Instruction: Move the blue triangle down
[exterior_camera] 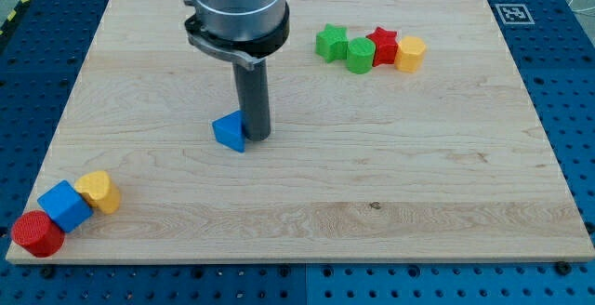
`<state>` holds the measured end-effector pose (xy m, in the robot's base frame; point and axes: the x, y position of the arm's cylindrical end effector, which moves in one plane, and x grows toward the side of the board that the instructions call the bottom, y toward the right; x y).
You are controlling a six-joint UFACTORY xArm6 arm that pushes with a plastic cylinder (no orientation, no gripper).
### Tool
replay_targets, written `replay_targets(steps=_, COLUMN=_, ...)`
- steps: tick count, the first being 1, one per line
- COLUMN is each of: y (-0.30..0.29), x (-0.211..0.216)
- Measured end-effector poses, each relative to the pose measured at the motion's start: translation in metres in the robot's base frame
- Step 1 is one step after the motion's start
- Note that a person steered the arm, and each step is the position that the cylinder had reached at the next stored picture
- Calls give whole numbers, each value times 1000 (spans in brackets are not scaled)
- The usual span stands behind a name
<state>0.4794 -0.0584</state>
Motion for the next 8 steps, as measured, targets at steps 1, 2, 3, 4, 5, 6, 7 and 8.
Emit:
replay_targets(steps=1, y=-12, x=9)
replay_targets(steps=2, y=-13, x=9)
replay_targets(steps=3, y=0, x=-11)
replay_targets(steps=4, y=3, x=-31)
replay_targets(steps=5, y=-6, x=-35)
replay_targets(steps=6, y=-22, x=-30)
replay_targets(steps=7, y=-36, x=-16)
replay_targets(steps=8, y=-46, x=3)
